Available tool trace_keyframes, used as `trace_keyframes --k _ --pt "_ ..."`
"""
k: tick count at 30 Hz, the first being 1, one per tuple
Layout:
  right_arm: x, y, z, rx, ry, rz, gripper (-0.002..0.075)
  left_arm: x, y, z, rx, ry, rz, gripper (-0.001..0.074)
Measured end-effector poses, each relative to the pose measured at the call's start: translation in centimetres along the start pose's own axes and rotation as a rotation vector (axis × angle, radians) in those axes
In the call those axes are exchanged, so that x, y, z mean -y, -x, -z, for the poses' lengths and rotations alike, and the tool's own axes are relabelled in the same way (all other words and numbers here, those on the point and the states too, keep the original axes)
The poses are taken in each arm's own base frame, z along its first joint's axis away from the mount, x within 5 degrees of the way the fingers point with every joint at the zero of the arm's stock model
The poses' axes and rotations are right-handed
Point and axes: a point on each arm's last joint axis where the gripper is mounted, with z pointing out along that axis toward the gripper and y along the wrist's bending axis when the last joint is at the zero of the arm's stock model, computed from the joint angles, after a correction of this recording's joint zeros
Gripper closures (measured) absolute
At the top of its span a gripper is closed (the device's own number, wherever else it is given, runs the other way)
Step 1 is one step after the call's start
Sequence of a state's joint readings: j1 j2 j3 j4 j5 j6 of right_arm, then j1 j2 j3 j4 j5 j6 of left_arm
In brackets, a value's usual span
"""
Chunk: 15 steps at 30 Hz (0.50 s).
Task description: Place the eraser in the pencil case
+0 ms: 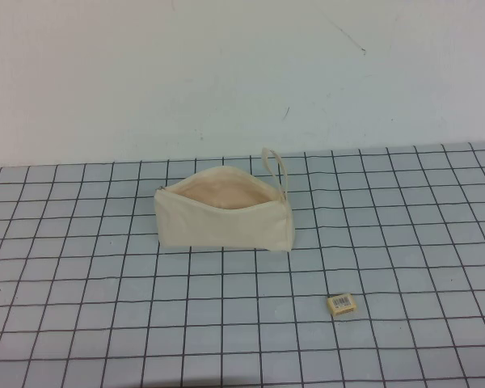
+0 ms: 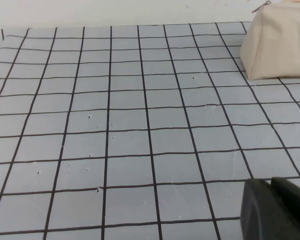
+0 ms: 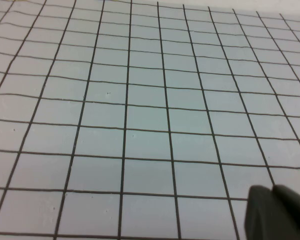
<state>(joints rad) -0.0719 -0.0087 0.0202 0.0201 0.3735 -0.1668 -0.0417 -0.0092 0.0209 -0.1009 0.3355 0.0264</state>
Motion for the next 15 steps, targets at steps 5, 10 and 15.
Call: trace_keyframes --k 5,10,15 --pt "-0.02 0.0 0.0 0.0 0.002 -0.004 0.0727 0.0 0.0 0.0 0.0 0.0 0.0 0.0736" --pt "-0.08 0.02 0.0 0.002 0.009 -0.019 0.0727 0.0 0.0 0.0 0.0 0.0 0.0 0.0736" --pt "-0.08 0.05 0.0 0.006 0.009 -0.019 0.0727 0.0 0.0 0.0 0.0 0.0 0.0 0.0736"
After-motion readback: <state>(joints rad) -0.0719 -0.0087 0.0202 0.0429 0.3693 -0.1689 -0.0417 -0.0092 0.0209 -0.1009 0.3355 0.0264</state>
